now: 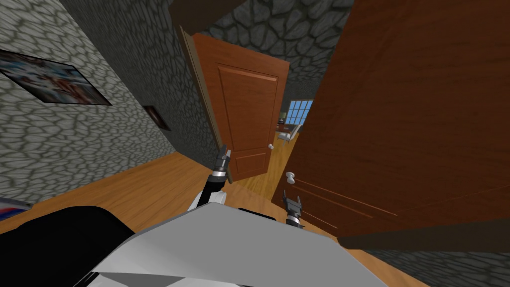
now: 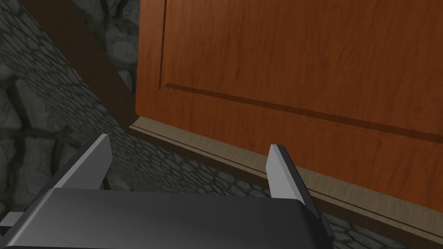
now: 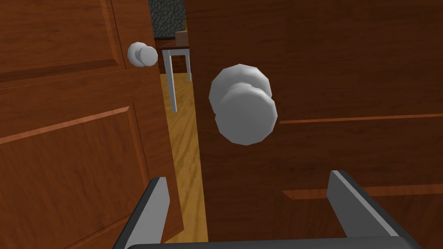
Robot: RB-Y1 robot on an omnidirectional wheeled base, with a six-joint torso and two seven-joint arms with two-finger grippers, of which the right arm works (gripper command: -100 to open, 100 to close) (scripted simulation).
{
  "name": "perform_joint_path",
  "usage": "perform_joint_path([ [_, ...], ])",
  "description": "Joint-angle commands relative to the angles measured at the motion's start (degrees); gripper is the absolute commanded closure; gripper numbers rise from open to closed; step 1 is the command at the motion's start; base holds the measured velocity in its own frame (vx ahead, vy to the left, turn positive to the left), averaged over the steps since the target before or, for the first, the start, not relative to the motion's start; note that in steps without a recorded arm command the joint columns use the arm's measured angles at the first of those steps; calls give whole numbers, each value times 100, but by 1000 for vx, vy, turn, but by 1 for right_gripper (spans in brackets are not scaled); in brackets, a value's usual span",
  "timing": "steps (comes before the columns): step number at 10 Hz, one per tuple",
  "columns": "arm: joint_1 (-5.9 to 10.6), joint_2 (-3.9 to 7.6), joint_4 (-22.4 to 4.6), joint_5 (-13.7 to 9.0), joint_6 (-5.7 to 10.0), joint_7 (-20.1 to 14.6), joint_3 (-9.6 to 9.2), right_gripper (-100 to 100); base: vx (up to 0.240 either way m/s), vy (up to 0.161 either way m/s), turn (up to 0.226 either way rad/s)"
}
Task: Push the door open
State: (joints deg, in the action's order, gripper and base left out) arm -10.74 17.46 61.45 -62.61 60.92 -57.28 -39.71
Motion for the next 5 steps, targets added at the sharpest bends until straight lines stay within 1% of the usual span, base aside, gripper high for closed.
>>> perform_joint_path([
  [1,-37,107,-142,13,105,-235,1,-100,102,65,36],
  [3,-125,284,-218,11,198,-491,18,-100,101,49,50],
  [5,-220,472,-299,9,298,-764,37,-100,94,72,46],
])
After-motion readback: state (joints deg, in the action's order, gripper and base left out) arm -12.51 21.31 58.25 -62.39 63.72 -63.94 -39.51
